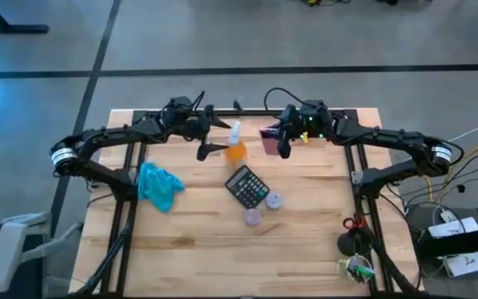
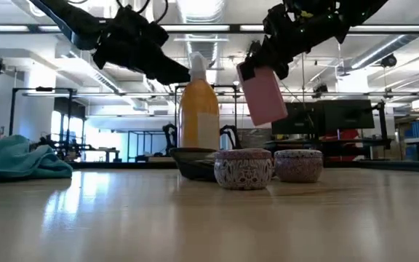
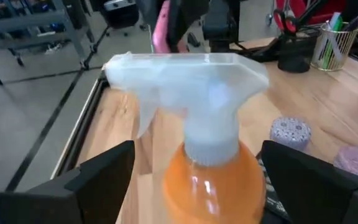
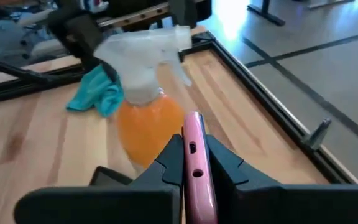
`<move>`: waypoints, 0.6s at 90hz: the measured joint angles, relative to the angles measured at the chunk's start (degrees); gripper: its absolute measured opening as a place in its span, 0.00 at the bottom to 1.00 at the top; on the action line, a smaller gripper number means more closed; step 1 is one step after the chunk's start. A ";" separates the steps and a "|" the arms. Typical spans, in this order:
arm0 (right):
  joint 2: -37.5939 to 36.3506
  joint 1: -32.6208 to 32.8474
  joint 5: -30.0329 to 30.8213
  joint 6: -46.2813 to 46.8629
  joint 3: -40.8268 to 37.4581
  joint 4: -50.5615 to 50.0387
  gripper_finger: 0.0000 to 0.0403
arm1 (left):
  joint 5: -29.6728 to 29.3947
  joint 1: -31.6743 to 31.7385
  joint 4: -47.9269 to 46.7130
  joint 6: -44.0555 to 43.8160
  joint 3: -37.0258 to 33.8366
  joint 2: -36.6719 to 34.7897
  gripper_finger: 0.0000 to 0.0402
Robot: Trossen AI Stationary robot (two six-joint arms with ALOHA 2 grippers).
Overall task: Apply microfiber cloth
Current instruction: Spray the back and front of the pink cellphone using the orange spray bottle
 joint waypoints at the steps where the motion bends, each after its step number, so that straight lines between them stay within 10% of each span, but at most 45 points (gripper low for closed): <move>1: 0.00 0.00 0.03 -0.04 0.00 0.00 0.04 | 0.01 0.00 0.05 0.01 0.00 -0.07 0.84; 54: 6.12 -1.14 -0.68 -3.71 1.00 10.01 0.04 | 9.00 0.18 4.74 -3.45 -1.99 0.10 0.84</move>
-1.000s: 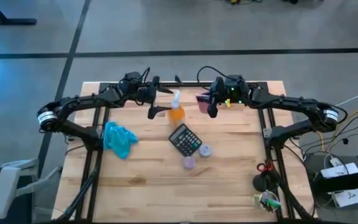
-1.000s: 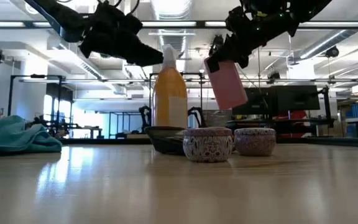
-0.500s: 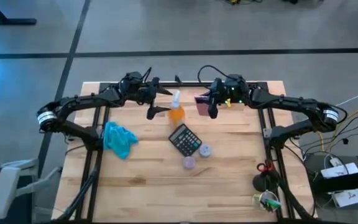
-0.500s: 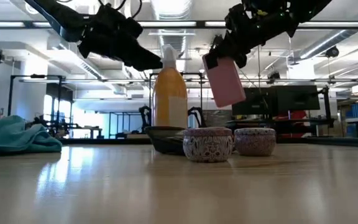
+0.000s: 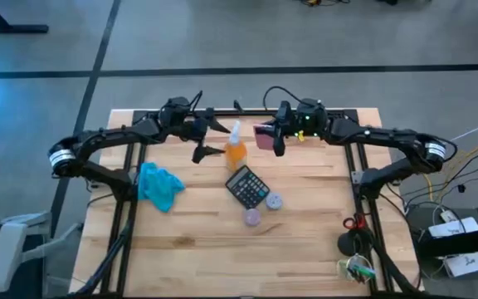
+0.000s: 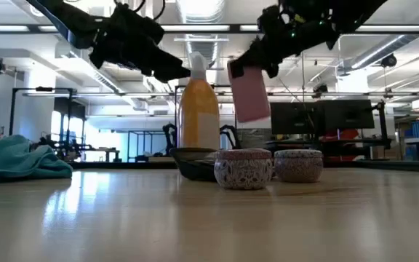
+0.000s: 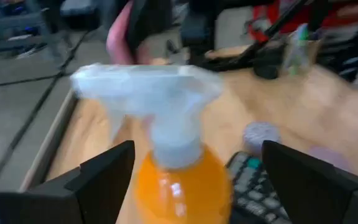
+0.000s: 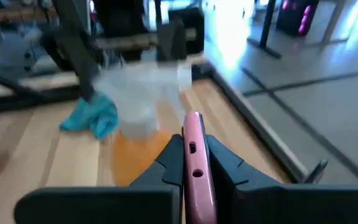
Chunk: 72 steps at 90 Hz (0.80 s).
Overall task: Apply microfiber cloth
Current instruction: Spray the back and front of the pink cellphone using the orange spray bottle
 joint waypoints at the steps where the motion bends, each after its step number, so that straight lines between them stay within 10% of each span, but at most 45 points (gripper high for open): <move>1: 0.36 -0.13 0.12 -0.16 0.23 0.20 0.04 | 0.21 0.05 0.68 -0.35 -0.19 0.13 0.84; 72: 3.53 -2.57 7.21 -0.07 5.11 2.48 0.04 | 2.82 3.97 8.74 -0.23 6.86 10.50 0.94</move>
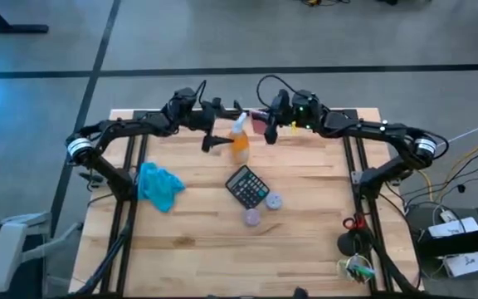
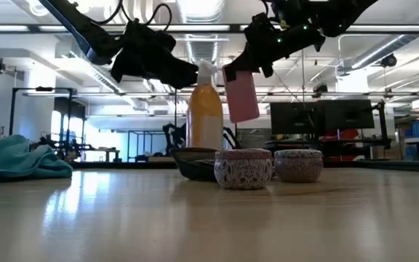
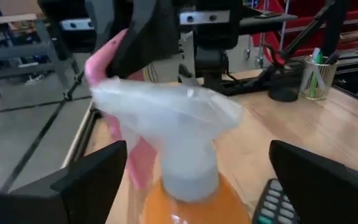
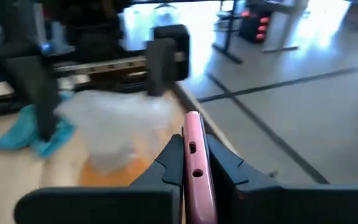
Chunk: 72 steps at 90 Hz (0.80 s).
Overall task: Apply microfiber cloth
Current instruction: Spray the back and front of the pink cellphone using the orange spray bottle
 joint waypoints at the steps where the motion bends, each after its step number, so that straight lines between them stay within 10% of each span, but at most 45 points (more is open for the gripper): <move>1: 0.09 0.00 -0.01 0.10 0.09 0.13 0.04 | 0.00 -0.04 0.04 -0.01 0.09 0.01 0.94; 48: 6.01 0.98 -5.00 -0.93 4.01 0.10 0.04 | -6.69 -1.92 -10.65 -2.28 0.55 -6.12 0.92; 72: 0.19 2.79 1.44 -6.72 6.64 -17.85 0.04 | -8.13 -2.77 -19.60 0.56 0.50 -9.62 0.92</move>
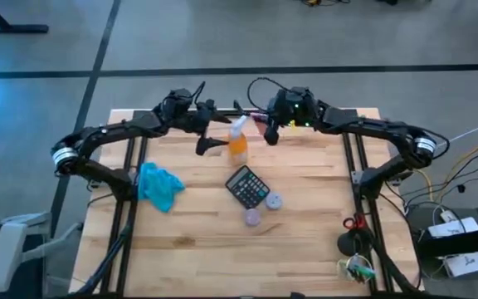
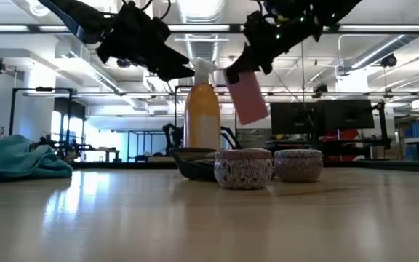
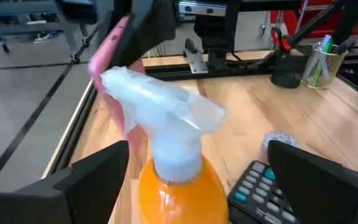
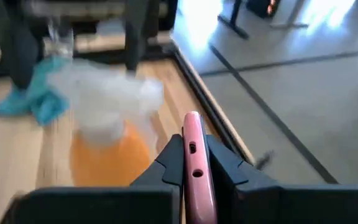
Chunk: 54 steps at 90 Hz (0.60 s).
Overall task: Apply microfiber cloth
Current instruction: Spray the back and front of the pink cellphone using the orange spray bottle
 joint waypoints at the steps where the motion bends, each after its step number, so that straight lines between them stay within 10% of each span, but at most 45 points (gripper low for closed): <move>1: -0.12 0.14 0.03 -0.05 -0.01 -0.10 0.04 | -0.01 -0.02 -0.16 0.03 -0.01 -0.02 0.92; 54: 0.41 3.09 -1.39 -0.66 -0.14 3.06 0.04 | -2.47 -5.63 -2.55 0.15 -0.11 0.16 0.92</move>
